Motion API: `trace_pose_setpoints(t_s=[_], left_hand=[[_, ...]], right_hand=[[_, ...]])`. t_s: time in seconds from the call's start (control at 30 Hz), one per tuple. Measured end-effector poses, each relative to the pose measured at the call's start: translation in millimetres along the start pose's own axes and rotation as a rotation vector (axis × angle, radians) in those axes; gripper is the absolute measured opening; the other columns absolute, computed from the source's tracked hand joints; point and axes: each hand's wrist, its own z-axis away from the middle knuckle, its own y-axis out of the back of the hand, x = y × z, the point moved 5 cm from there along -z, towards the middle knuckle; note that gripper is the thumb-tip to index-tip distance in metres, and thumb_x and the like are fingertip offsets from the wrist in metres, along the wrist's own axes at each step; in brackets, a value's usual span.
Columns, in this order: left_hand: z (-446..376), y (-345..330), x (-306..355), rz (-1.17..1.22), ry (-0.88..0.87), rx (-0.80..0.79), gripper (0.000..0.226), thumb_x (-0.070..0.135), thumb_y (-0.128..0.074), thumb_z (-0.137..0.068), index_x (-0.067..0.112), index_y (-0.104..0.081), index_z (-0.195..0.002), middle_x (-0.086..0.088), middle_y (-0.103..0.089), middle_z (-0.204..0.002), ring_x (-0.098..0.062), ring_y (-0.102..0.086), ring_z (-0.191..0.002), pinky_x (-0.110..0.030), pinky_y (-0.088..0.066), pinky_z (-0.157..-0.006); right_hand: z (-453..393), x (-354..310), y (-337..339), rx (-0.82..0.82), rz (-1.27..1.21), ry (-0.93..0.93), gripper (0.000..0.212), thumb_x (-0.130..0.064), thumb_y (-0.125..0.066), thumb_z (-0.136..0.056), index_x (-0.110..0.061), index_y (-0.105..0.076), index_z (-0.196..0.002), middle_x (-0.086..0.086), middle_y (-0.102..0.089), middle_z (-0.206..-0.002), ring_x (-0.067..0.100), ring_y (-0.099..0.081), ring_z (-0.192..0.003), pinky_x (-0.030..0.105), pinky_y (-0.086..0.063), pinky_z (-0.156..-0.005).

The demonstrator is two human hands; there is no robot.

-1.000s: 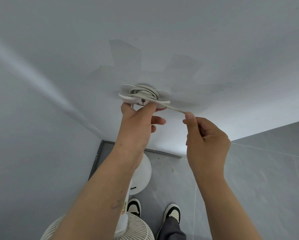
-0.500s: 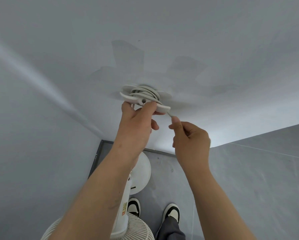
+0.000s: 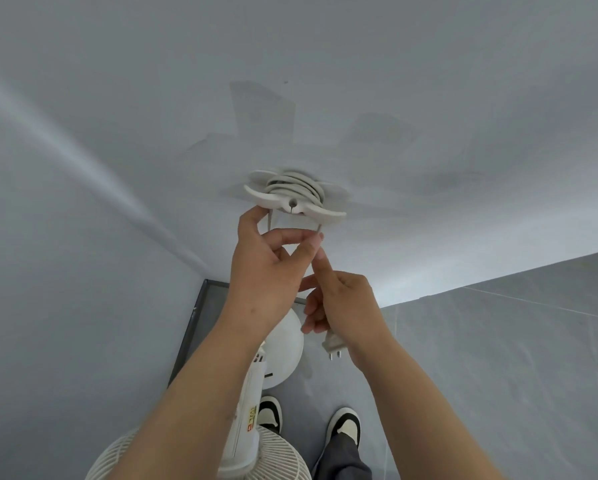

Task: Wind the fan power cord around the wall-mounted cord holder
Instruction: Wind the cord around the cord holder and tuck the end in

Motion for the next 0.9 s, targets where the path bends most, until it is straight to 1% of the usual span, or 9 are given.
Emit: trace_pose_setpoints(t_s=[0.1, 0.17, 0.23, 0.4, 0.5, 0.6, 0.7, 0.83, 0.9], left_hand=[[-6, 1, -3, -0.026, 0.022, -0.011, 0.059, 0.01, -0.072, -0.084, 0.022, -0.031, -0.125, 0.009, -0.072, -0.083, -0.006, -0.05, -0.055, -0.007, -0.042, -0.045], [-10, 2, -5, -0.105, -0.012, -0.028, 0.057, 0.012, -0.069, -0.087, 0.021, -0.028, -0.127, 0.008, -0.07, -0.085, -0.001, -0.051, -0.053, -0.008, -0.042, -0.049], [-12, 2, -7, -0.212, -0.08, -0.03, 0.054, 0.013, -0.064, -0.091, 0.018, -0.025, -0.128, 0.007, -0.068, -0.088, 0.0, -0.053, -0.055, -0.01, -0.043, -0.056], [-3, -1, -10, -0.358, -0.24, 0.049, 0.047, 0.014, -0.054, -0.095, 0.012, -0.02, -0.128, 0.004, -0.063, -0.091, -0.005, -0.056, -0.066, -0.016, -0.045, -0.062], [-3, 3, -18, -0.244, -0.181, 0.119, 0.037, 0.01, -0.057, -0.093, 0.019, -0.028, -0.115, 0.001, -0.065, -0.09, -0.005, -0.052, -0.057, -0.017, -0.044, -0.06], [-4, 10, -26, -0.182, -0.066, 0.072, 0.018, 0.015, -0.061, -0.092, 0.029, -0.052, -0.099, 0.004, -0.071, -0.087, -0.004, -0.056, -0.062, -0.019, -0.046, -0.064], [-4, 24, -29, -0.052, 0.045, 0.024, 0.009, 0.014, -0.061, -0.092, 0.017, -0.07, -0.094, 0.005, -0.069, -0.076, 0.003, -0.057, -0.059, -0.01, -0.044, -0.063], [-8, 38, -28, 0.485, 0.322, -0.03, 0.012, 0.012, -0.067, -0.078, 0.016, -0.064, -0.089, 0.0, -0.062, -0.071, -0.005, -0.044, -0.049, -0.016, -0.035, -0.048], [-11, 40, -22, 0.619, 0.42, -0.05, 0.012, 0.02, -0.069, -0.073, 0.019, -0.06, -0.08, 0.004, -0.061, -0.072, -0.003, -0.042, -0.05, -0.016, -0.032, -0.047]], right_hand=[[2, 12, -4, -0.049, 0.045, 0.047, 0.043, -0.048, -0.049, -0.094, -0.013, -0.071, -0.081, 0.002, -0.059, -0.05, 0.015, -0.059, -0.049, 0.022, -0.043, -0.047], [5, 23, -1, -0.042, 0.083, 0.108, 0.023, -0.028, -0.054, -0.096, -0.013, -0.07, -0.09, -0.002, -0.057, -0.051, 0.007, -0.054, -0.049, 0.023, -0.043, -0.053], [8, 33, 7, -0.011, 0.042, 0.142, 0.014, -0.013, -0.054, -0.095, -0.015, -0.068, -0.094, -0.004, -0.059, -0.056, 0.007, -0.056, -0.054, 0.022, -0.047, -0.06], [17, 36, 18, 0.073, -0.042, 0.231, 0.009, -0.009, -0.057, -0.093, -0.016, -0.062, -0.09, -0.001, -0.063, -0.067, 0.012, -0.055, -0.055, 0.023, -0.045, -0.054], [19, 24, 18, 0.142, 0.089, 0.306, 0.011, -0.013, -0.061, -0.091, -0.021, -0.064, -0.085, -0.001, -0.061, -0.07, 0.011, -0.054, -0.054, 0.015, -0.043, -0.053], [18, 6, 15, 0.21, 0.227, 0.45, 0.021, -0.011, -0.066, -0.088, -0.032, -0.065, -0.083, -0.003, -0.063, -0.082, 0.01, -0.059, -0.064, 0.012, -0.044, -0.06], [22, -10, 8, 0.219, 0.321, 0.576, 0.014, -0.006, -0.069, -0.084, -0.017, -0.074, -0.092, -0.01, -0.057, -0.084, -0.004, -0.058, -0.072, 0.002, -0.04, -0.064], [33, -36, -8, 0.301, 0.442, 0.772, 0.018, -0.007, -0.075, -0.079, -0.012, -0.075, -0.096, -0.007, -0.056, -0.082, -0.008, -0.054, -0.076, -0.002, -0.039, -0.069], [40, -50, -18, 0.35, 0.445, 0.849, 0.019, -0.008, -0.077, -0.077, -0.011, -0.072, -0.094, -0.003, -0.062, -0.084, -0.003, -0.055, -0.079, -0.001, -0.04, -0.072]])
